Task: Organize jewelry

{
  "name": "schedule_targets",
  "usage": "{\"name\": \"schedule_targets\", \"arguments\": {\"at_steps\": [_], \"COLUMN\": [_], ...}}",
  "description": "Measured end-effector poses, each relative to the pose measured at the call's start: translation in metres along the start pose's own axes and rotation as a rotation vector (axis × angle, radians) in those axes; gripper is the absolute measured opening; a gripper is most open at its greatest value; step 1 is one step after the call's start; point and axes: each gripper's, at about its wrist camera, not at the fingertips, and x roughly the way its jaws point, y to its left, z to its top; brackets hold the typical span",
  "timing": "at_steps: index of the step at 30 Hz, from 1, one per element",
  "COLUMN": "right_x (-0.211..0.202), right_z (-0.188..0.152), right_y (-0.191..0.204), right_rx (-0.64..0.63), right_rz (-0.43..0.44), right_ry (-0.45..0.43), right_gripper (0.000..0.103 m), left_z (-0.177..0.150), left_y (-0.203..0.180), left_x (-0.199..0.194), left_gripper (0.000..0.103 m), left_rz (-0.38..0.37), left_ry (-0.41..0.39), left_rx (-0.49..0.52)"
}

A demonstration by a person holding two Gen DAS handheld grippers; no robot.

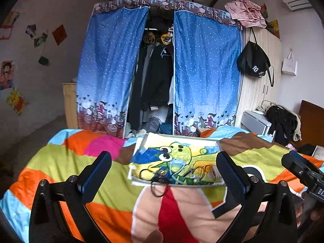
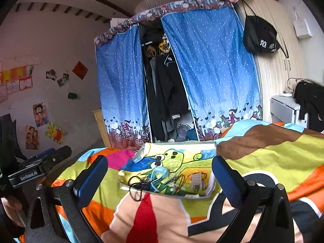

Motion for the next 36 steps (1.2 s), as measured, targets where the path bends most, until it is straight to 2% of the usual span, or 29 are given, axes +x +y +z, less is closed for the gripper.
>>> {"name": "schedule_targets", "arguments": {"at_steps": [7,17,25,36], "right_x": [-0.040,-0.079,-0.090,-0.084], "right_z": [-0.029,-0.085,-0.123,-0.143], "right_y": [0.026,0.054,0.055,0.047], "right_rx": [-0.020,-0.077,-0.059,-0.038], "right_rz": [-0.008,-0.038,-0.071,-0.070], "right_ry": [-0.017,-0.010,-0.018,0.041], "right_gripper": [0.103,0.103,0.103,0.103], "left_z": [-0.039,-0.106,-0.144,-0.162], "left_y": [0.001,0.000,0.005,0.011], "left_x": [-0.049,-0.086,-0.090,-0.086], "left_gripper": [0.101,0.101,0.101,0.101], "left_rz": [0.024,0.041,0.048,0.072], "left_ry": [0.002,0.031,0.067,0.105], "left_rx": [0.020,0.015,-0.026,-0.062]}}
